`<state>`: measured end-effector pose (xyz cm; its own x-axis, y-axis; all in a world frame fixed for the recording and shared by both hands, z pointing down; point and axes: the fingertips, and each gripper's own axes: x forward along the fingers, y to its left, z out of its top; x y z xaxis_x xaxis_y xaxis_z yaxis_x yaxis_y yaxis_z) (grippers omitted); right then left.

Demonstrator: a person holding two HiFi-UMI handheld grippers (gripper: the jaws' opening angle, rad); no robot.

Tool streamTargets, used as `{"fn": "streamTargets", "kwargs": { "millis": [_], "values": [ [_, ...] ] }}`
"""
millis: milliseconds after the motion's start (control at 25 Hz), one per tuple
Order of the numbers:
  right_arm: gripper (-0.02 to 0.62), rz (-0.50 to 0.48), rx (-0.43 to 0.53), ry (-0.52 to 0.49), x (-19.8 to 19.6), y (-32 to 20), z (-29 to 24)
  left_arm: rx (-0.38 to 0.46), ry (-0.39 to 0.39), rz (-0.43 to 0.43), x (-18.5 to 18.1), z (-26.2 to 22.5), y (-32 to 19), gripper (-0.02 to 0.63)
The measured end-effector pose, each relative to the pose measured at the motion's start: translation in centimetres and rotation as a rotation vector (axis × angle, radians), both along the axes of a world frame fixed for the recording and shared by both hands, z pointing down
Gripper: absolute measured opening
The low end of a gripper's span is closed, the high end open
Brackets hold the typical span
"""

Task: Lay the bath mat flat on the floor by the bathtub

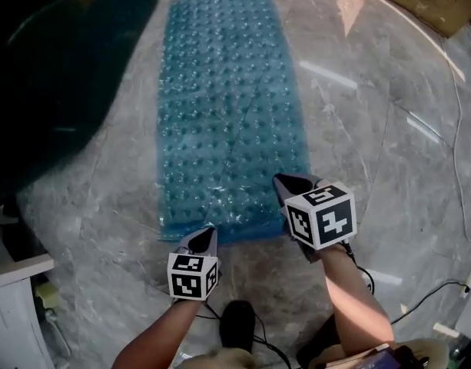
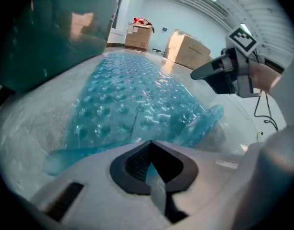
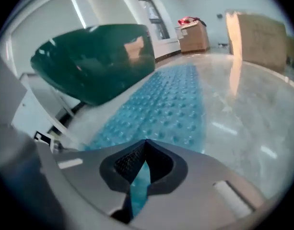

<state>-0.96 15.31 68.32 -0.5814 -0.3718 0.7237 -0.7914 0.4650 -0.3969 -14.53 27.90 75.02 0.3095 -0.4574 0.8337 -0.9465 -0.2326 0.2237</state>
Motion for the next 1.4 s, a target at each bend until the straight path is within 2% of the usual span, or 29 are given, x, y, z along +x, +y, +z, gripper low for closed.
{"fn": "streamTargets", "kwargs": {
  "millis": [80, 280, 360, 480, 560, 600, 800, 920, 1000, 1080, 1160, 1240, 1400],
  "values": [
    [0.008, -0.054, 0.021, 0.124, 0.9, 0.1, 2.2, 0.022, -0.009, -0.012, -0.5, 0.6, 1.2, 0.0],
    [0.008, -0.224, -0.086, 0.323, 2.1, 7.7, 7.0, 0.053, -0.02, -0.04, -0.1, 0.6, 1.8, 0.0],
    [0.009, -0.223, -0.078, 0.341, 2.7, 10.6, 7.7, 0.077, -0.02, -0.054, 0.2, 0.3, 1.9, 0.0],
    [0.008, -0.132, 0.072, 0.327, 3.5, 11.4, 7.4, 0.157, -0.044, -0.049, 0.7, -0.2, 1.0, 0.0],
    [0.008, -0.083, 0.171, 0.309, 3.5, 11.7, 7.2, 0.201, -0.061, -0.036, 0.9, -0.3, 0.6, 0.0],
    [0.008, -0.062, 0.188, 0.297, 3.6, 12.2, 7.2, 0.211, -0.064, -0.036, 0.9, -0.4, 0.8, 0.0],
    [0.008, 0.004, 0.126, 0.233, 4.5, 13.6, 7.3, 0.247, -0.025, -0.066, 1.5, -2.3, 0.8, 0.0],
    [0.009, 0.063, 0.168, 0.144, 4.6, 11.3, 5.2, 0.31, 0.024, -0.078, 2.3, -4.5, -1.5, 0.0],
    [0.041, 0.088, 0.207, 0.088, 4.5, 9.3, 3.1, 0.363, 0.062, -0.093, 2.9, -6.4, -3.5, 0.0],
    [0.043, 0.115, 0.234, 0.002, 4.0, 7.5, 0.6, 0.431, 0.101, -0.095, 3.8, -8.9, -5.5, 0.0],
    [0.009, 0.143, 0.288, -0.091, 3.0, 5.7, -2.9, 0.526, 0.139, -0.083, 5.1, -12.5, -7.7, 0.0],
    [0.009, 0.142, 0.387, -0.15, 1.8, 4.0, -7.5, 0.636, 0.175, -0.077, 6.2, -16.9, -10.0, 0.0],
    [0.009, 0.121, 0.624, -0.197, 0.2, 1.3, -17.7, 0.848, 0.251, -0.098, 7.6, -26.6, -13.5, 0.001]
  ]
}}
